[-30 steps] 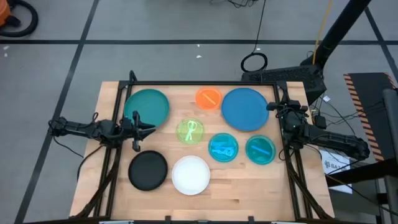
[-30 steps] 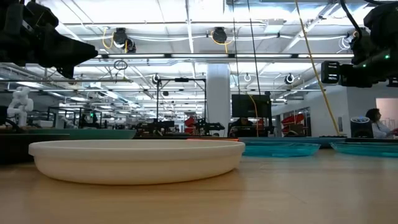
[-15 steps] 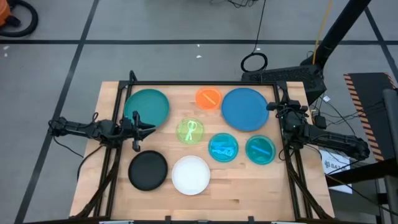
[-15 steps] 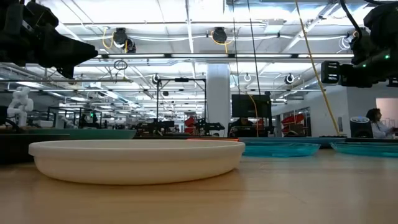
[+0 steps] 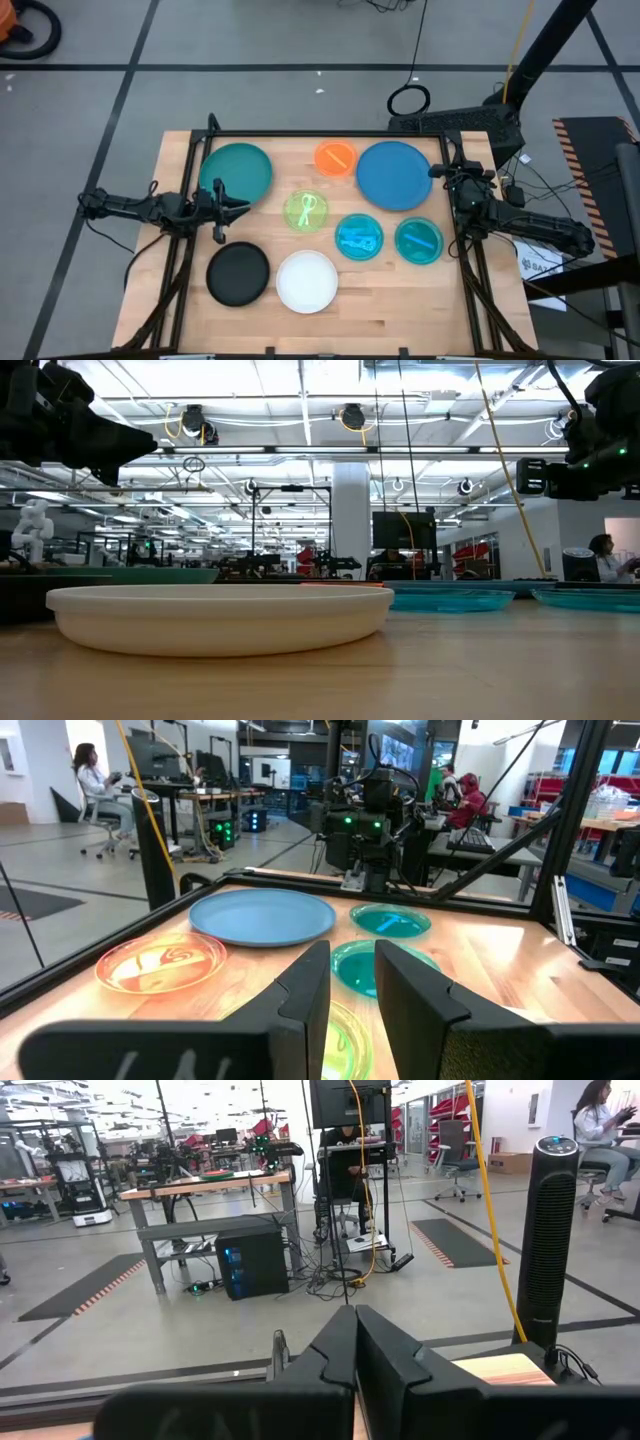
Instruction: Stack plastic plates
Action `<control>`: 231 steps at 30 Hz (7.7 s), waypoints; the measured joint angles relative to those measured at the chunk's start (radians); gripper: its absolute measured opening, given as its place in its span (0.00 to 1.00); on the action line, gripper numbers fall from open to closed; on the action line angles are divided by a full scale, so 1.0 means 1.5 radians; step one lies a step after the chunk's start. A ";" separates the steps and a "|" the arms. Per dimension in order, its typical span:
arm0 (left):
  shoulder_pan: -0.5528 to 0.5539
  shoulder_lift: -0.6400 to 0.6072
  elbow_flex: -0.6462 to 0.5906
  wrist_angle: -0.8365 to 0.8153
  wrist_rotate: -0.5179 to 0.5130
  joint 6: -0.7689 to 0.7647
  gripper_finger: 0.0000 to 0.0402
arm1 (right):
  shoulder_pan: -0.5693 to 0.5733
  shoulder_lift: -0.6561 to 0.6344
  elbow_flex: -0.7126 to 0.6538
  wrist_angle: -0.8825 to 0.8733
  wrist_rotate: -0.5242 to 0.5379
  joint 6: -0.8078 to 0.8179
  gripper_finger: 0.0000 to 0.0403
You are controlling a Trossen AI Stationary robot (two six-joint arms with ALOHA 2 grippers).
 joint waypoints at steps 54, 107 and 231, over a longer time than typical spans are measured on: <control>0.002 0.000 0.000 0.197 -0.060 -0.025 0.22 | -0.005 0.349 0.279 0.234 -0.797 -0.131 0.00; 0.001 0.594 0.475 0.067 -0.121 0.071 0.22 | 0.155 0.303 0.382 0.250 -1.157 -0.185 0.00; 0.097 0.872 0.780 -0.735 0.120 -0.234 0.22 | 0.192 0.295 0.381 0.089 -0.626 -0.205 0.00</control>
